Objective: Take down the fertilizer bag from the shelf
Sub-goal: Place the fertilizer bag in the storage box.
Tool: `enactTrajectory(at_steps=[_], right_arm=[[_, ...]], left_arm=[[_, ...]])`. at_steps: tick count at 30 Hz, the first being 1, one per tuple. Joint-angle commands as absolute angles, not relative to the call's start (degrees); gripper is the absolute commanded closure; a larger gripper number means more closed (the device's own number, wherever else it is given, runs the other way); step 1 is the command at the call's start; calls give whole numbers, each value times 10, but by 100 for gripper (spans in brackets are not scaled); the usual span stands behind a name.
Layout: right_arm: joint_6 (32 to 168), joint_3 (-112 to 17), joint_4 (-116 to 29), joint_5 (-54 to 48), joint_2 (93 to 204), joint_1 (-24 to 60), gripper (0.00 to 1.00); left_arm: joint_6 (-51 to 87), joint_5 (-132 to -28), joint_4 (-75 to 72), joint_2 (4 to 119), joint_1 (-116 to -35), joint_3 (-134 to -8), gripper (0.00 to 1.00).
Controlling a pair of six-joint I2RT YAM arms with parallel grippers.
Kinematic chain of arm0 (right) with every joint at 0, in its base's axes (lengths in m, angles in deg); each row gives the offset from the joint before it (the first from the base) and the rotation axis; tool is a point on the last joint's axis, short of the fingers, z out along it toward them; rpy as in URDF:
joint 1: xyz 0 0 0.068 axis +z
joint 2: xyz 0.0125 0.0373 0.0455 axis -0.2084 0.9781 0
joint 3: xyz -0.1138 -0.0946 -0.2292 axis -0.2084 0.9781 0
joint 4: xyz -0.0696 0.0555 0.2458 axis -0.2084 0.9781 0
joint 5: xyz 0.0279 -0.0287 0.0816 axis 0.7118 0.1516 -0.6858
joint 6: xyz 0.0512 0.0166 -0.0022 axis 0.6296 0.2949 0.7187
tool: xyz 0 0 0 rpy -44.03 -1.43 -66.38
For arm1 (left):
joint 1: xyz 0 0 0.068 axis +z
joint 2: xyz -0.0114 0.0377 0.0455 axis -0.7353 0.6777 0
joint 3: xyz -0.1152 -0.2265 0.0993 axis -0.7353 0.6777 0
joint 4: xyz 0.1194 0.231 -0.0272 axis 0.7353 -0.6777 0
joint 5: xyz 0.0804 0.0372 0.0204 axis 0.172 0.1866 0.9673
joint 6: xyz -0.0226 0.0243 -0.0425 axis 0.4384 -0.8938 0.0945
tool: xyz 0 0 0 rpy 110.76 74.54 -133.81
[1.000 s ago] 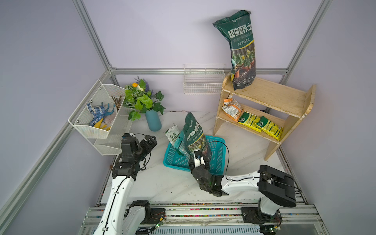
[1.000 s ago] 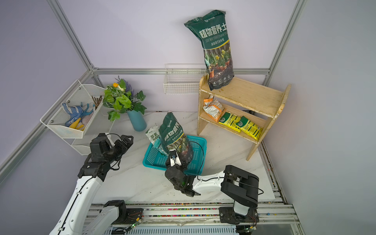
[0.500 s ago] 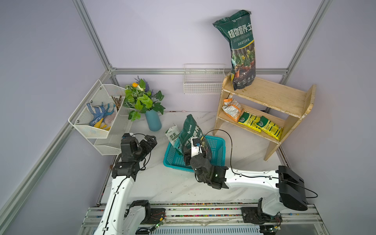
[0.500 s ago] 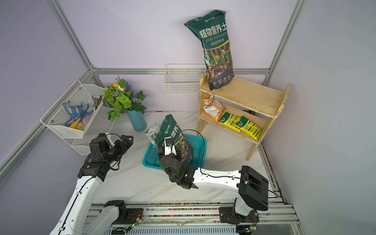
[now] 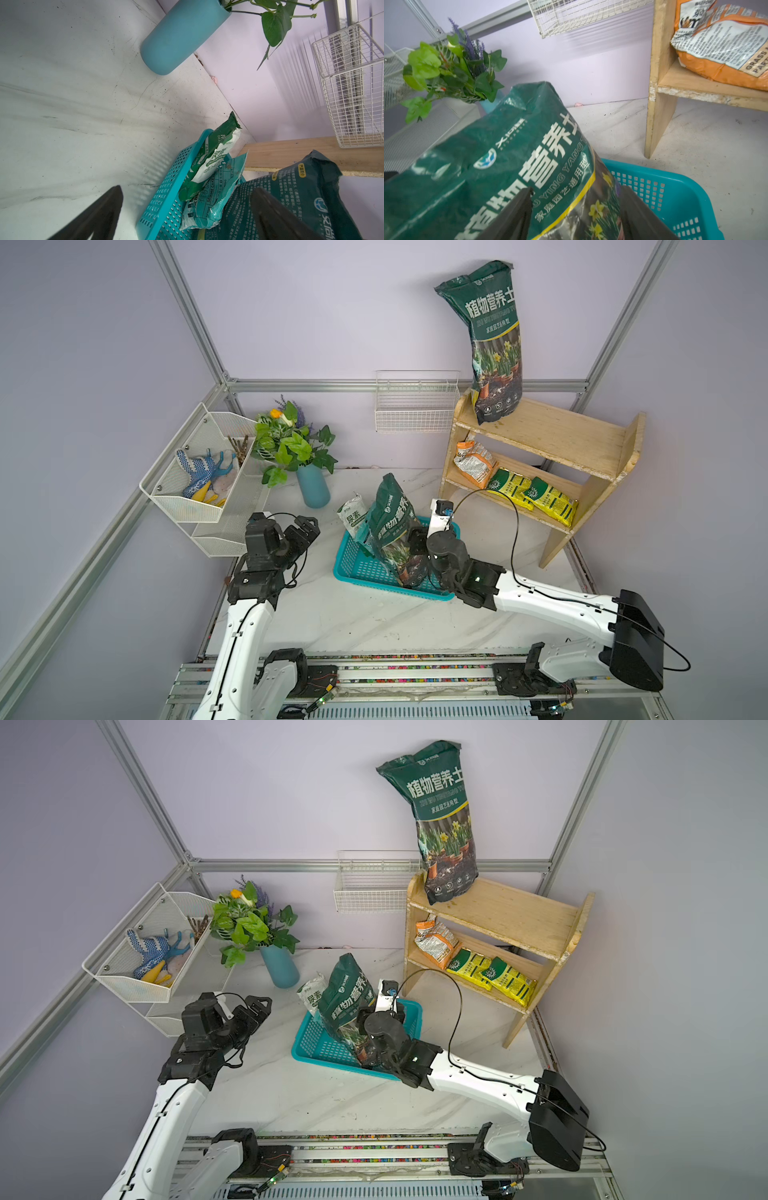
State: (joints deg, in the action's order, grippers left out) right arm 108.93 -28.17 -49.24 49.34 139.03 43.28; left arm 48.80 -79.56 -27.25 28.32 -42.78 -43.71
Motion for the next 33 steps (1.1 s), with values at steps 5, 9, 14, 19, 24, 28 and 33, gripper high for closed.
enactTrajectory(at_steps=[5,9,14,19,24,28,33], right_arm=[[1091,-373,-427,452,1490,419,29],[1097,-446,-416,410,1579,419,32],[1109,-512,-390,388,1647,421,33],[1098,-510,-390,397,1635,421,33],[1064,-530,-349,448,1572,421,28],[1022,-575,-302,495,1505,421,23],[959,-682,-224,568,1463,420,19]], left_arm=[[488,-806,-263,283,-423,-407,0],[488,-807,-263,284,-421,-407,0],[488,-810,-263,284,-419,-407,0],[489,-813,-262,284,-418,-408,0],[490,-815,-262,284,-416,-407,0],[491,-817,-261,284,-416,-405,0],[492,-818,-260,286,-415,-405,0]])
